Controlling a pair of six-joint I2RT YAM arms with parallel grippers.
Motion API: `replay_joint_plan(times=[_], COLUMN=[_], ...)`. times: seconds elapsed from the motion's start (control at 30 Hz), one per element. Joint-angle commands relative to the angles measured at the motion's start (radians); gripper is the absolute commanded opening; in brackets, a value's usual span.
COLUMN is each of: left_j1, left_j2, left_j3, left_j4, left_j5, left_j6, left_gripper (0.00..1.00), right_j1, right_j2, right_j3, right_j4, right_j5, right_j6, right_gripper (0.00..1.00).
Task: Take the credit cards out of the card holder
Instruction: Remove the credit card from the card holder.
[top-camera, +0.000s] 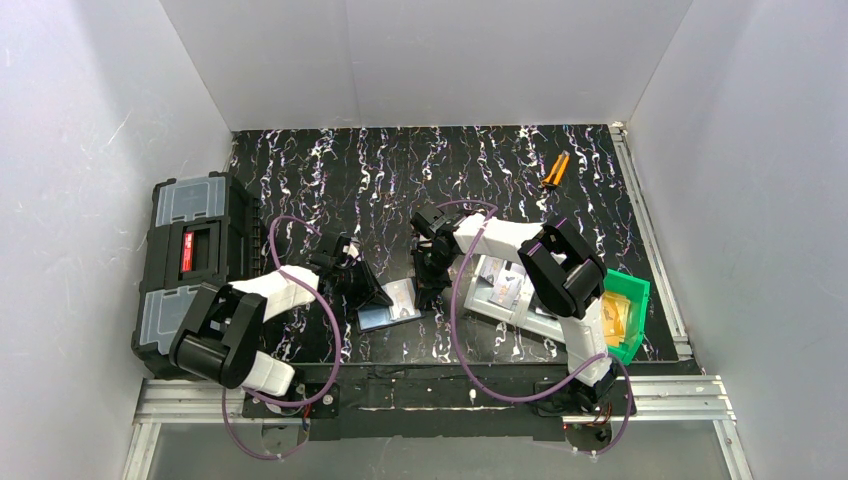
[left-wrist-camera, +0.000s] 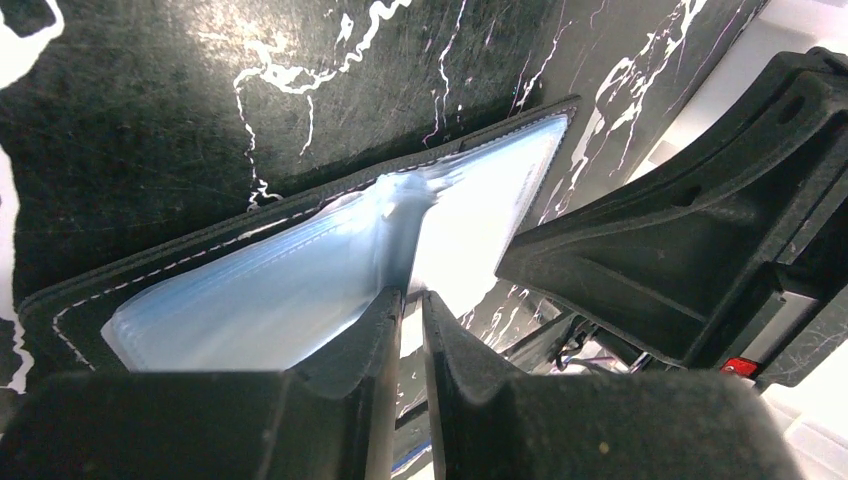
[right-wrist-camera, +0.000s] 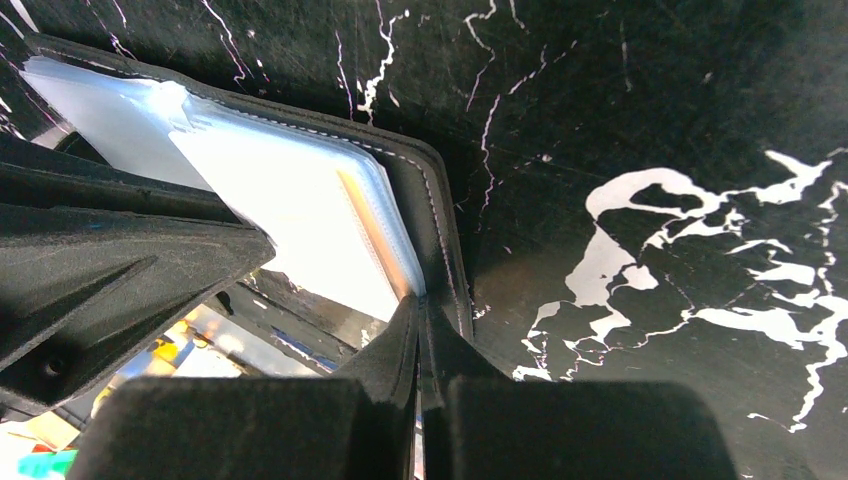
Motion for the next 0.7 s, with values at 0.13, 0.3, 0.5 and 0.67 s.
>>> replay_joint_plan(times=[0.13,0.3,0.5,0.67], left_j1=[0.003,0.002,0.007,0.039], left_j2=[0.014,0.007,-0.029,-0.063], left_j3=[-0.021,-0.025,0.010,0.052], left_j4=[0.031,0.040,-0.085,-0.235], left_j5=[0.024,0.031,-0.032,-0.104], left_j6=[-0.005,-0.029,0.012,0.081], left_gripper=[0.12,0.00,0.00,0.00], right_j1=[0.017,0.016,0.017,0.009], right_j2=[0.075,0.076,0.077,0.072], right_j3=[-0.008,-0.010,-0.015,-0.028], right_j4=[0.014,0.013,0.011,0.013], right_j5=[0.079,0.082,0.090,0.097], right_j6=[-0.015,-0.015,-0.014,-0.007], right_gripper=[0.01,0.01,0.01,0.01])
